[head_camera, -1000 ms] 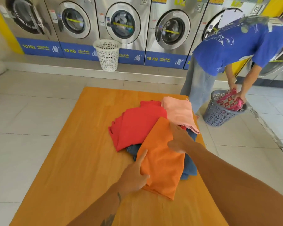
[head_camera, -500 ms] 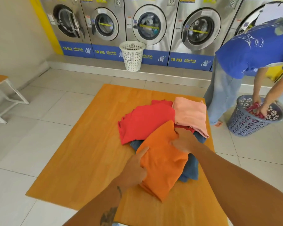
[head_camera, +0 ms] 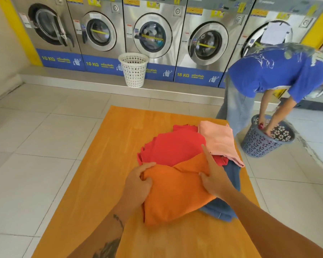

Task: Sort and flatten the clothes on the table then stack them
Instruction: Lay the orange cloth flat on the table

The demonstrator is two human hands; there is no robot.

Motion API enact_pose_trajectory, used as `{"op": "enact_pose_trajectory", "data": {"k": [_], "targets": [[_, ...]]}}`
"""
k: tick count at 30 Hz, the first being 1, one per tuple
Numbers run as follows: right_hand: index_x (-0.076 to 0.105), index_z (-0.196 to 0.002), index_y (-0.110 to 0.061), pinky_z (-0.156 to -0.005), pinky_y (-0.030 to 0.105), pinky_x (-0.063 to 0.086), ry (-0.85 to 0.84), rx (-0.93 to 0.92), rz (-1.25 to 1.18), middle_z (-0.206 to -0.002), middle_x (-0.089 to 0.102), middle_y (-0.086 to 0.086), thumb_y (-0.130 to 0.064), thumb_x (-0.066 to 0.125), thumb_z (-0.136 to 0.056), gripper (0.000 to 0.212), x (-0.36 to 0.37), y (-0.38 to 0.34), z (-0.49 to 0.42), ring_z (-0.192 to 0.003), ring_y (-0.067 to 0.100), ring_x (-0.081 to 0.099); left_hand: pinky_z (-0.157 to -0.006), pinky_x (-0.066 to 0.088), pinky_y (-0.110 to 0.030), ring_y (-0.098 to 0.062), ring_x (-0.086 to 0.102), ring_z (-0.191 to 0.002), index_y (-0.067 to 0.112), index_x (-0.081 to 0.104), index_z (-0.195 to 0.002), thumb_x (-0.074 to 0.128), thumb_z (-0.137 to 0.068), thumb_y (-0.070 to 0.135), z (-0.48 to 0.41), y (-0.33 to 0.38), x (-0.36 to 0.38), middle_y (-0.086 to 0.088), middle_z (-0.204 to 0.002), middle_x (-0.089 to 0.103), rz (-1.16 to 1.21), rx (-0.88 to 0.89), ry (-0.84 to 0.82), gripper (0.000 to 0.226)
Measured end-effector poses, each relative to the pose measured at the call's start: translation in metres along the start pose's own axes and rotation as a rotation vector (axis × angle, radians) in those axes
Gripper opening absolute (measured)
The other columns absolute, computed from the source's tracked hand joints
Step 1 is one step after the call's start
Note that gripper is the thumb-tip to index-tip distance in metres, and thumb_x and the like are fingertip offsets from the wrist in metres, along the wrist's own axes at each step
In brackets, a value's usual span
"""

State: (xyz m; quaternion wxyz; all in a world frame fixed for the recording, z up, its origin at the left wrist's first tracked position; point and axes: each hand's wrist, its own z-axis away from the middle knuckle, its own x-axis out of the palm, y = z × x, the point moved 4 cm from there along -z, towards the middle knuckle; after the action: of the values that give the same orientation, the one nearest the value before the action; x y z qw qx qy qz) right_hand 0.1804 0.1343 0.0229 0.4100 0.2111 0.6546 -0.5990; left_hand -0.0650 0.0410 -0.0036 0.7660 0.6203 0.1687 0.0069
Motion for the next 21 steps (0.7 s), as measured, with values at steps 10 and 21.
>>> {"op": "enact_pose_trajectory", "data": {"k": [10, 21], "targets": [[0.062, -0.127, -0.033, -0.071, 0.028, 0.048, 0.133, 0.072, -0.118, -0.101, 0.071, -0.004, -0.006, 0.058, -0.089, 0.046, 0.065, -0.093, -0.055, -0.077, 0.007, 0.062, -0.094, 0.044, -0.022, -0.006, 0.05, -0.113, 0.044, 0.071, -0.105, 0.05, -0.098, 0.011, -0.081, -0.017, -0.116, 0.019, -0.121, 0.053, 0.052, -0.036, 0.184, 0.04], [0.063, -0.127, -0.031, -0.08, 0.018, 0.043, 0.115, 0.12, -0.225, -0.116, 0.062, -0.01, -0.009, 0.057, -0.091, 0.042, 0.116, -0.146, -0.157, -0.097, 0.005, 0.055, -0.105, 0.038, -0.026, -0.006, 0.048, -0.11, 0.033, 0.068, -0.116, 0.047, -0.098, 0.006, -0.18, -0.021, -0.188, 0.015, -0.121, 0.054, -0.095, 0.002, 0.221, 0.038]]}}
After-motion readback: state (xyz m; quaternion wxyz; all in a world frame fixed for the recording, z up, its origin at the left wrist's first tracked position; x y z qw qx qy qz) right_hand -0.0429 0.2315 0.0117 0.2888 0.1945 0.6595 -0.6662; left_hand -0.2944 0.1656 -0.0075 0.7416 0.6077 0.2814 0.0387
